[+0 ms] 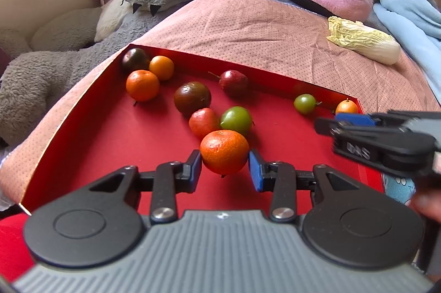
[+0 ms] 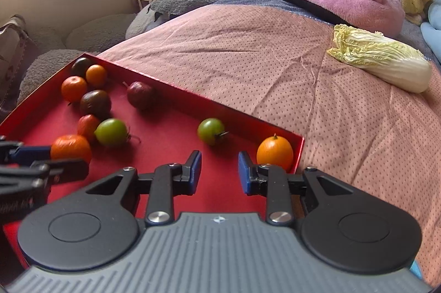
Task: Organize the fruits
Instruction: 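Lift both held fruits and carry them over the blue cartoon plate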
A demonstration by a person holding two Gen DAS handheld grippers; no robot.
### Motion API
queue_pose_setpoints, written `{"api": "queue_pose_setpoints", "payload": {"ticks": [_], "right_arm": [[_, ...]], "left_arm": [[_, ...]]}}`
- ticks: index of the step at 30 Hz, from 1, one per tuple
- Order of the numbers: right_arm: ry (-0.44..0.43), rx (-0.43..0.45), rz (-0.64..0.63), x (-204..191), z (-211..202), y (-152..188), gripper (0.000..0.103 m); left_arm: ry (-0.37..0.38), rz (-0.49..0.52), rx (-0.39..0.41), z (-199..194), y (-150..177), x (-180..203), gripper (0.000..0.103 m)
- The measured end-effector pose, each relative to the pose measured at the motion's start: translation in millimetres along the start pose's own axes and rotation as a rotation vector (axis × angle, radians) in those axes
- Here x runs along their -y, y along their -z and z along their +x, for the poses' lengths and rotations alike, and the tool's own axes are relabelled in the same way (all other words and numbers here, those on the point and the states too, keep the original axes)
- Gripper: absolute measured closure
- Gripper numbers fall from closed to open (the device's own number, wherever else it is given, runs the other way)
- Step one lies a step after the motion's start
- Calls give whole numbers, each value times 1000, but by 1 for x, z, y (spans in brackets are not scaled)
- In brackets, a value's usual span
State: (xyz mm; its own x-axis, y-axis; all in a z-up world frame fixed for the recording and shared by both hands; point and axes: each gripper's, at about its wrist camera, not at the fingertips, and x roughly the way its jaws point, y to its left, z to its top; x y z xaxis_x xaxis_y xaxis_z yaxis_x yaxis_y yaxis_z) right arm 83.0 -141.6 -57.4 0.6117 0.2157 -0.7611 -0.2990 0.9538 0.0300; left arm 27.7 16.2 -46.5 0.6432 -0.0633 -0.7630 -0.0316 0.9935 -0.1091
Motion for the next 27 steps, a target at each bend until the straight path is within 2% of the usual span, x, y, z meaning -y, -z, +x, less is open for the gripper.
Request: {"api": "queue_pose_setpoints", "payload": {"ticks": [2, 4, 8, 11, 14, 20, 27], "right_arm": [[-10, -6, 26, 0, 9, -6, 67], [-3, -12, 31, -2, 18, -9, 57], [-12, -32, 18, -9, 31, -12, 57], [-7, -20, 6, -13, 34, -12, 59], [-5, -14, -2, -14, 35, -14, 71], [6, 2, -5, -15, 31, -13, 72], [-6, 47, 16, -9, -3, -2, 72]], "left_arm": [[2, -7, -5, 2, -1, -1, 63], [1, -13, -10, 3, -1, -1, 63], [7, -17, -15, 5, -1, -2, 63], [5, -17, -16, 6, -2, -2, 63], [7, -20, -19, 6, -2, -2, 63], [6, -21, -18, 6, -2, -2, 63], [4, -20, -13, 5, -2, -2, 63]]}}
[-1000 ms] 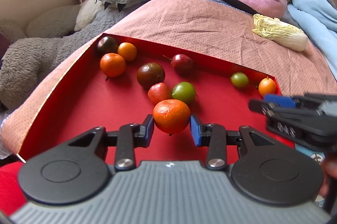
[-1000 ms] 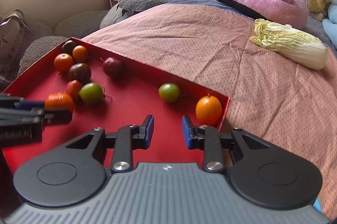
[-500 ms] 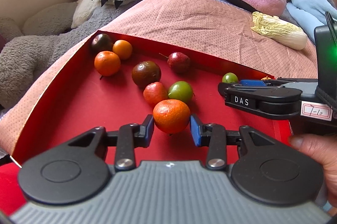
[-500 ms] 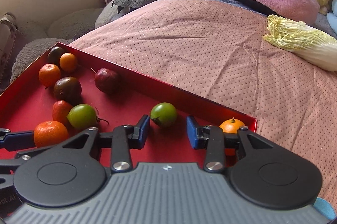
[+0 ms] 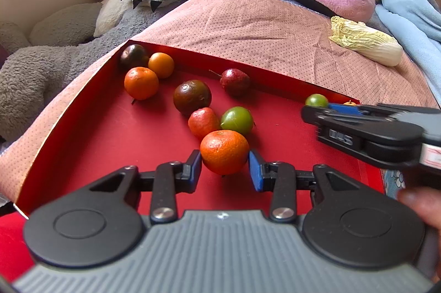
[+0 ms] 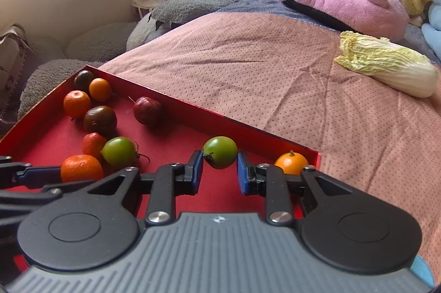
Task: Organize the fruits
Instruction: 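Lift both held fruits and carry them over the blue cartoon plate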
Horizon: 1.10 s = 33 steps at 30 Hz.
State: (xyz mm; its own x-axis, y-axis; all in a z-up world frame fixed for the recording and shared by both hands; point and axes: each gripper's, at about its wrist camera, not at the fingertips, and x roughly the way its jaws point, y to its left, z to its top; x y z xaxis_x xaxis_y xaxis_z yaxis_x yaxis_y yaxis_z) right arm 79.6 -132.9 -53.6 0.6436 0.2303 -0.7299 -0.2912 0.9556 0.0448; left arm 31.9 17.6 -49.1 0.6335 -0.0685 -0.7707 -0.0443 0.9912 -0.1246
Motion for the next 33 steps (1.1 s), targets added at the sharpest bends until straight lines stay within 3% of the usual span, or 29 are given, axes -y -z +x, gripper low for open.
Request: {"api": "queue_pose_setpoints", "payload": {"ticks": [17, 26, 33], "right_arm": [[32, 66, 30, 24, -113, 69, 72], [103, 35, 75, 60, -136, 106, 72], [173, -9, 118, 94, -145, 130, 72]], "left_arm": [[44, 108, 65, -23, 8, 31, 63], [109, 189, 77, -34, 14, 80, 63], [206, 262, 59, -37, 26, 131, 63]]}}
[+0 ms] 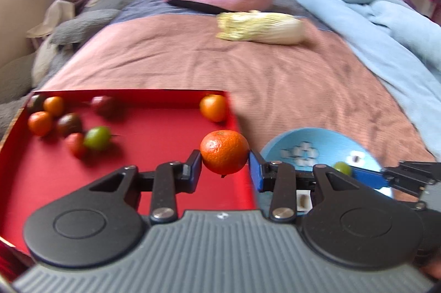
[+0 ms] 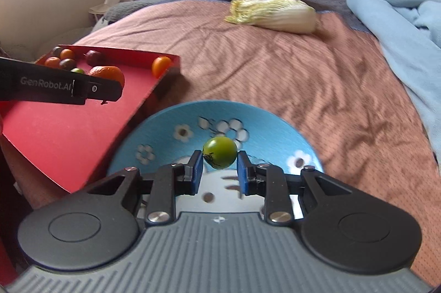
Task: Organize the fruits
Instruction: 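Lift both held fruits and carry them over the blue cartoon plate, then open both grippers to drop the tangerine and green tomato onto the plate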
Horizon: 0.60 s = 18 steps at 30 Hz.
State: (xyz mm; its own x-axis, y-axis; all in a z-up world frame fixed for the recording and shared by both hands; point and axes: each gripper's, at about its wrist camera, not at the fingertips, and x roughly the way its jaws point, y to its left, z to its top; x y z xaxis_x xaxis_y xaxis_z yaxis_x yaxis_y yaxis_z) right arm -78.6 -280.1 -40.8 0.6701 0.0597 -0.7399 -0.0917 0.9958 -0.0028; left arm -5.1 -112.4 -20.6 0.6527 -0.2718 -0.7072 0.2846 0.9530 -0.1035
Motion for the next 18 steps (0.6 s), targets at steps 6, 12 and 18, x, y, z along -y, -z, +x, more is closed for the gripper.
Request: {"api": "queue_pose_setpoints", "payload": {"ticks": [6, 12, 18], "right_arm": [[55, -25, 8, 20, 6, 7, 72], [72, -48, 8, 28, 18, 9, 72], [61, -69, 20, 28, 29, 10, 72]], "left_arm": [[63, 101, -35, 10, 17, 44, 63], [87, 139, -86, 23, 37, 57, 63], [75, 175, -108, 29, 49, 62, 61]]}}
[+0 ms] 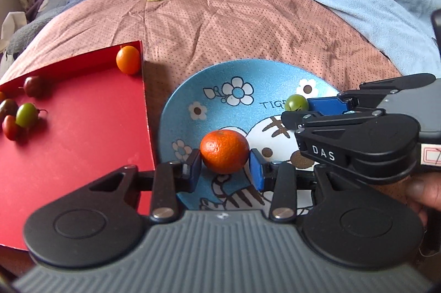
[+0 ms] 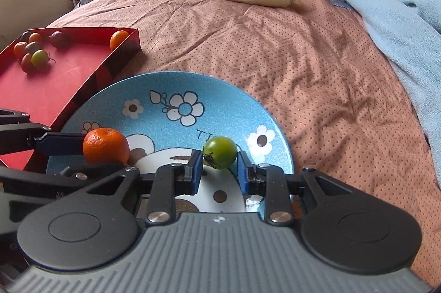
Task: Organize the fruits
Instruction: 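Open both grippers to drop the tangerine and green tomato onto the plate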
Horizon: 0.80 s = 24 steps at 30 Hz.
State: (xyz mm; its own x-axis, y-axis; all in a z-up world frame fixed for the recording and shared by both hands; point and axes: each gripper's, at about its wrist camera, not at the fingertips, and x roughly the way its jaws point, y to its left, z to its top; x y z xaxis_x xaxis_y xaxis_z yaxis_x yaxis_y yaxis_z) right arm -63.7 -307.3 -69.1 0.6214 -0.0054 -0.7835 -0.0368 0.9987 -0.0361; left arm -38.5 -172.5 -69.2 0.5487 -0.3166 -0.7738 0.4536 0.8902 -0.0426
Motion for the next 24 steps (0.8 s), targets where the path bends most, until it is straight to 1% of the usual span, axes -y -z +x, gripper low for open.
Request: {"api": "queue_pose_setpoints", "payload": {"ticks": [2, 4, 5, 6, 7, 8, 11, 14, 16, 18, 23, 24], "right_arm": [[1, 6, 10, 0, 0, -1, 70], [1, 18, 16, 1, -3, -4, 65], [3, 27, 17, 1, -4, -5, 64], [7, 39, 15, 1, -7, -8, 57], [10, 52, 13, 0, -10, -10, 50], [12, 67, 12, -1, -13, -13, 48], [-6, 100, 8, -7, -17, -24, 47], [-39, 138, -6, -20, -20, -38, 47], [-63, 163, -25, -33, -21, -48, 47], [-89, 180, -47, -48, -20, -59, 47], [-132, 197, -140, -91, -6, -87, 48], [-138, 199, -164, -101, -1, -93, 49]], "left_arm": [[9, -18, -8, 0, -1, -1, 62], [23, -40, -16, -1, -3, -4, 61], [33, -46, -15, -2, -3, -5, 58], [33, -50, -9, -4, -2, -6, 49], [25, -51, 3, -8, -3, -5, 44], [20, -50, 23, -13, -3, -6, 38], [29, -51, 56, -26, -6, -10, 37], [16, -82, 86, -37, -8, -23, 37], [-20, -104, 97, -43, -8, -37, 37], [-71, -134, 102, -46, -7, -54, 37], [-239, -244, 76, -46, -6, -112, 38], [-264, -268, 74, -46, -6, -123, 38]]}}
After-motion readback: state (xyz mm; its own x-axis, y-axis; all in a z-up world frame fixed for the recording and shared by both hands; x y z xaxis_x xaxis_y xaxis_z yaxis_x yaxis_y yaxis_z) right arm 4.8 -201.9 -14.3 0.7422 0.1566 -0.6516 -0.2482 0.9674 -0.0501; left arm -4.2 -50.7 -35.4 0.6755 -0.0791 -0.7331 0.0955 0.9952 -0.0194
